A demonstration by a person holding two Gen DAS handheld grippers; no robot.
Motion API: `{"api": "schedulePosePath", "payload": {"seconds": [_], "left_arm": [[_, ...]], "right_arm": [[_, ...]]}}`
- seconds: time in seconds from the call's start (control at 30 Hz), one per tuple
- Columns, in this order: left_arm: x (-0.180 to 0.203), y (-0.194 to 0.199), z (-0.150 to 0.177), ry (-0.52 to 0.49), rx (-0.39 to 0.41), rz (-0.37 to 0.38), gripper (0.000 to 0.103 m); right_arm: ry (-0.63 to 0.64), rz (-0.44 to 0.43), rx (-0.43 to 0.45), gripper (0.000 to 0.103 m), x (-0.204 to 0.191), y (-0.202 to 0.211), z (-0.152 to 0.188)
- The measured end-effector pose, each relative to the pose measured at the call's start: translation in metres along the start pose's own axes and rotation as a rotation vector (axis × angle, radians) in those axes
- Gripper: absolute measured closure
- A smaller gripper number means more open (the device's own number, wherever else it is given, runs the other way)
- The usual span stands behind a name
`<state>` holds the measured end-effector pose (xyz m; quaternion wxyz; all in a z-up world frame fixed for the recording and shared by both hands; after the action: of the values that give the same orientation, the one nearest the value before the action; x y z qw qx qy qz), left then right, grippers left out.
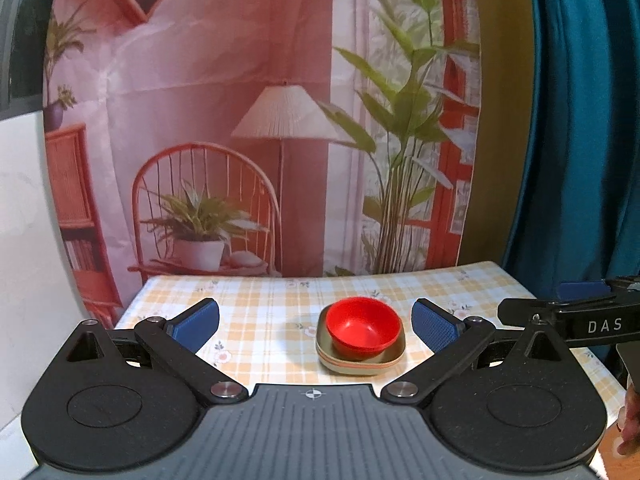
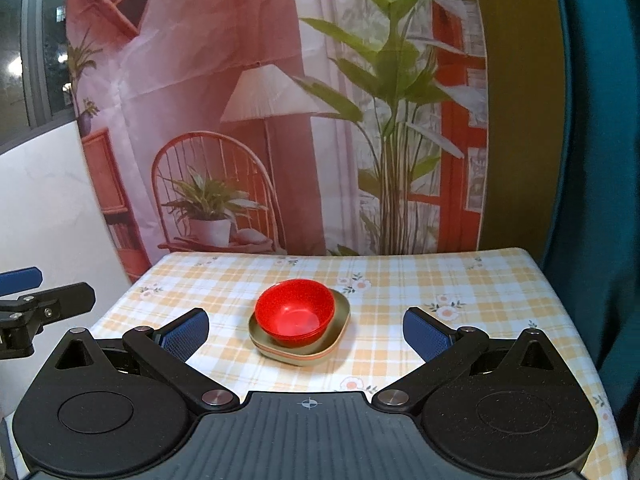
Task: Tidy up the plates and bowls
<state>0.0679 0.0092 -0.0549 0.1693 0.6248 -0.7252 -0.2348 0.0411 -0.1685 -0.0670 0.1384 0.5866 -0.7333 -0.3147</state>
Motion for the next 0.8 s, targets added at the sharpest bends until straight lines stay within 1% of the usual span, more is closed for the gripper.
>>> {"api": "schedulePosePath", "payload": {"seconds": [0.17, 0.8], "left_arm": [[0.003, 0.010, -0.004, -0.020, 0.025, -0.039, 0.000], [-0.001, 0.014, -0.006, 0.009, 0.019, -0.059, 0.000]], "right_arm": [[0.011, 0.005, 0.019, 0.000, -0.001, 0.011, -0.001], [0.033, 0.026, 0.040, 0.000, -0.002, 0.019, -0.005]]}}
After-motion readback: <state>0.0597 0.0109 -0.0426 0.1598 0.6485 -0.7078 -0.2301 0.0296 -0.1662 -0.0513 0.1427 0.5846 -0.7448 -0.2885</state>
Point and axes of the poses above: each gripper's, at about its wrist camera, not at the fingertips, and y roughly against the way its jaws point, x to its right, z to its underside, the point moved 6 cm from there along -y, roughly the way its jaws point, and after that the axes turned 11 degrees about -x, right-handed, at the moved point
